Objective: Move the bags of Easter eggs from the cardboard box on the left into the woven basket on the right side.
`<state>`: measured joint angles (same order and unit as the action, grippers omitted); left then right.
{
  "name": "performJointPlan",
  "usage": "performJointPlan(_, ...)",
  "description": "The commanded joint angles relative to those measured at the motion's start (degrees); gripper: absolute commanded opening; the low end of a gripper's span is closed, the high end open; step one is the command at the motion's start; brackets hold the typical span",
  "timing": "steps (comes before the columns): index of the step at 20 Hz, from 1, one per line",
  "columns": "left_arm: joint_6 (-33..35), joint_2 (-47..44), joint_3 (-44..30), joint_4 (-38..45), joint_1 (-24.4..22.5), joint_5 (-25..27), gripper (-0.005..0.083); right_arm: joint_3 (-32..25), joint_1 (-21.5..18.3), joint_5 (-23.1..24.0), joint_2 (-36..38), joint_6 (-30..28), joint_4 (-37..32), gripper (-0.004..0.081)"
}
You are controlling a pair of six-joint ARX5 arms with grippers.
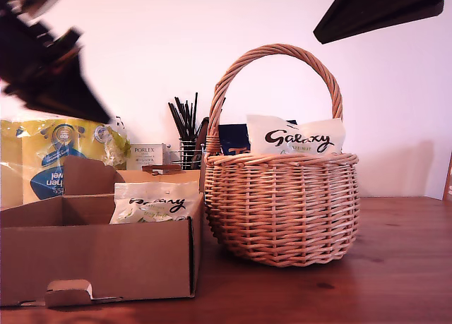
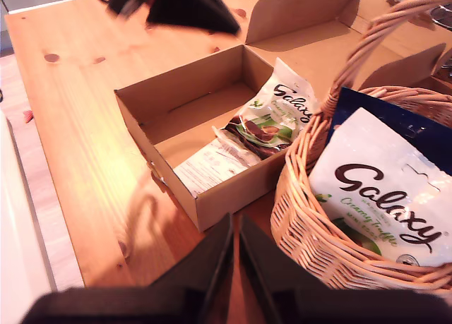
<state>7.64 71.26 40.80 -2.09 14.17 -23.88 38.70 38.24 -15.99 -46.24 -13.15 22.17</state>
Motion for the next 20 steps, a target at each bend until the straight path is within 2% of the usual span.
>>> performJointPlan(1,-1.77,3.06,-0.70,0.31,0.09,0.50,0.0491,0.07,0.00,-0.22,0.26,0.33,-0.48,-0.0012)
performJointPlan(2,-3.17,3.89,-0.70,0.17,0.42,0.52,0.0648,0.07,0.00,-0.22,0.26,0.33,-0.50,-0.0012)
performJointPlan(3,-3.19,4.81,-0.70,-0.24,1.38,0.83,0.0718,0.07,0.00,-0.22,0.26,0.33,-0.50,-0.0012)
performJointPlan(5,-3.37,6.58,-0.70,-1.09,4.46,2.84,0.0720,0.07,0.00,-0.22,0.26,0.33,-0.48,-0.0012)
performJointPlan(7,-3.93,8.85,-0.61,-0.74,6.75,6.97,0.0720,0.07,0.00,-0.22,0.26,0.33,-0.48,-0.0012)
performJointPlan(9,-6.29,11.10,-0.15,-0.48,7.48,10.27,0.0720,0.07,0.00,-0.24,0.26,0.33,-0.48,-0.0012)
performJointPlan(16,-10.34,17.07,6.73,-4.20,9.75,16.85,0.0730,0.07,0.00,-0.24,0.26,0.31,-0.50,-0.0012)
performJointPlan(20,-13.84,22.69,12.76,-11.21,10.88,21.44,0.0730,0.07,0.00,-0.24,0.26,0.31,-0.48,-0.0012)
